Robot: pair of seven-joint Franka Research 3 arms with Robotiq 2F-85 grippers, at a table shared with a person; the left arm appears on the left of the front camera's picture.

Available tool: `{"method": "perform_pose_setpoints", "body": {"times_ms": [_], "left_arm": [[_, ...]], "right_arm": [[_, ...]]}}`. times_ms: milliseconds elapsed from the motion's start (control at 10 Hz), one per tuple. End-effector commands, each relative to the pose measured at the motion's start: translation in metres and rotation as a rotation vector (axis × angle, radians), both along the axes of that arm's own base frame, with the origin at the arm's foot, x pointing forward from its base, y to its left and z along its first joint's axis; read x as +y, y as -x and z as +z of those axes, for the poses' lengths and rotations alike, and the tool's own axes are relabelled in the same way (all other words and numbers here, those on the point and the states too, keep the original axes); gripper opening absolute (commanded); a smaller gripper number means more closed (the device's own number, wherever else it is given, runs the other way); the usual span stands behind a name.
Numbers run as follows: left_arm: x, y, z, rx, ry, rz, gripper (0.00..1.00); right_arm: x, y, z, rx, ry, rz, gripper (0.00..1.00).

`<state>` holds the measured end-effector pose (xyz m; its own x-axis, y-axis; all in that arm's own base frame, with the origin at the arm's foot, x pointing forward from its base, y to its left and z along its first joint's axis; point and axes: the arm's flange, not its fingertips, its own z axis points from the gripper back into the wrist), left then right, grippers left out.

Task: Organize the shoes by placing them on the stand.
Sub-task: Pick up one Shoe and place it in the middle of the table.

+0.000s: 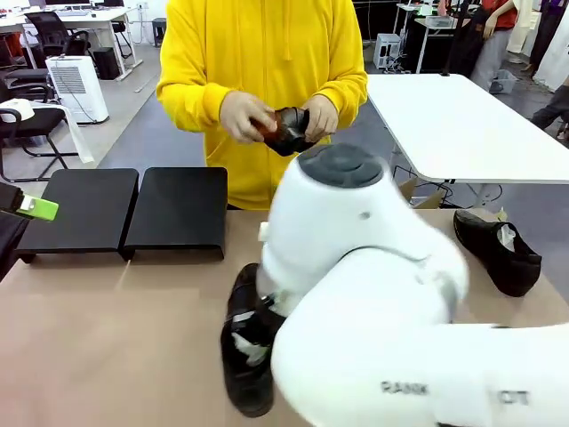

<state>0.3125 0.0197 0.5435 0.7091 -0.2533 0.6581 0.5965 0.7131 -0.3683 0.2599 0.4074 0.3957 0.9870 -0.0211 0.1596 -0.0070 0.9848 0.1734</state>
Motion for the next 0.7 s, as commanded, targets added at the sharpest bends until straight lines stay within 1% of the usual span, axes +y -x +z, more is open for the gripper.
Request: {"method": "perform_pose_setpoints", "body": {"times_ms": [0,100,200,400,600], "left_arm": [[0.000,0.000,-0.002,-0.013,0.018,-0.017,0.92],[0.000,0.000,-0.002,-0.013,0.018,-0.017,0.92],[0.000,0.000,-0.002,-0.013,0.018,-0.017,0.92],[0.000,0.000,-0.002,-0.013,0.018,-0.017,0.92],[0.000,0.000,-0.002,-0.013,0.018,-0.017,0.92]], "right_arm": [[0.028,-0.023,-0.015,-0.047,-0.032,0.025,0.00],[0.031,-0.030,-0.023,-0.078,-0.048,0.019,0.00],[0.030,-0.036,-0.028,-0.082,-0.069,0.008,0.00],[0.026,-0.054,-0.035,-0.079,-0.097,0.004,0.00],[0.020,-0.073,-0.039,-0.053,-0.113,-0.016,0.00]]}}
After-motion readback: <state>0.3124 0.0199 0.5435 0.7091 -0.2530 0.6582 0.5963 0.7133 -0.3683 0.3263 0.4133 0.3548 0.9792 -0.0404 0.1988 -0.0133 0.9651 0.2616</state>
